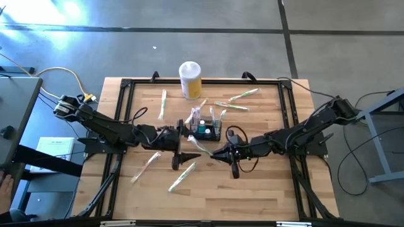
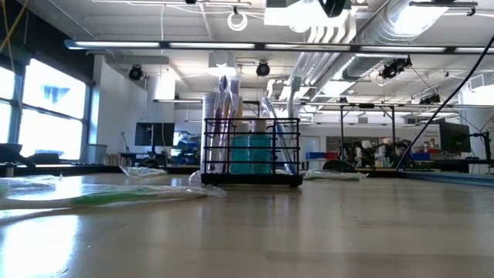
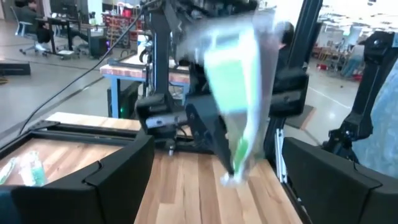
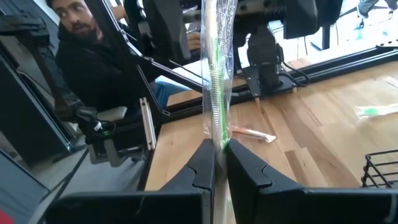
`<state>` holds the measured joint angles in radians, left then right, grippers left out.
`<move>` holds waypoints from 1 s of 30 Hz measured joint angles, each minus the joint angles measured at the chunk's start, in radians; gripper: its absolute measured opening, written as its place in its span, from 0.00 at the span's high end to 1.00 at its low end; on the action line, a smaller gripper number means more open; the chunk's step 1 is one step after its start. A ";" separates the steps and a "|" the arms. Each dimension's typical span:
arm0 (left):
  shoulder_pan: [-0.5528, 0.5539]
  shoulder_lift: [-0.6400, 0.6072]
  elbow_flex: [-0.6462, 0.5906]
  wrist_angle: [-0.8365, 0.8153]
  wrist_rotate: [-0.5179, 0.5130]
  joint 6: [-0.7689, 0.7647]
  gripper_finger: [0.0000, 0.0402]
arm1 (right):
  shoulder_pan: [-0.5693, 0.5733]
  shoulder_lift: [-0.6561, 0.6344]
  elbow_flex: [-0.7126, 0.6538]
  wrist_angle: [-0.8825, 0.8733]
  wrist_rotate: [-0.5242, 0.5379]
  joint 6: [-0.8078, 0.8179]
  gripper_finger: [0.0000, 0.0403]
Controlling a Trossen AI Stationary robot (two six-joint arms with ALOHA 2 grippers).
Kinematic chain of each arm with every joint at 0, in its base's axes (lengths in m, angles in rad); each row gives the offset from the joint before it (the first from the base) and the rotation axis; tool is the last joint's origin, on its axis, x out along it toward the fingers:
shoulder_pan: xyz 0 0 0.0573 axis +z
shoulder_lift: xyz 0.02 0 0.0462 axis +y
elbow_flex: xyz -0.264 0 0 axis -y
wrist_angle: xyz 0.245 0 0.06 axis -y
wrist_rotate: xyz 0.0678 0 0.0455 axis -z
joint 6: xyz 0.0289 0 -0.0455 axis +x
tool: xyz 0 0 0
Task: Pick & Place toothbrushing station
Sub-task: Put the green toothbrush into the left section wire organizer
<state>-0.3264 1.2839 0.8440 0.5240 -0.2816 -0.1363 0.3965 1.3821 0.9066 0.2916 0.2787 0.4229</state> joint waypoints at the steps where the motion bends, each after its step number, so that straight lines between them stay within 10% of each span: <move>1: 0.000 0.001 0.000 0.001 -0.003 0.000 0.14 | 0.000 0.000 0.000 0.000 -0.002 0.000 0.97; 30: 0.000 0.005 0.000 0.080 -0.127 -0.056 0.14 | -0.052 -0.002 0.000 -0.001 -0.033 -0.001 0.97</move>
<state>-0.3267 1.2892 0.8440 0.6037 -0.4082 -0.1921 0.3447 1.3804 0.9062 0.2910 0.2459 0.4221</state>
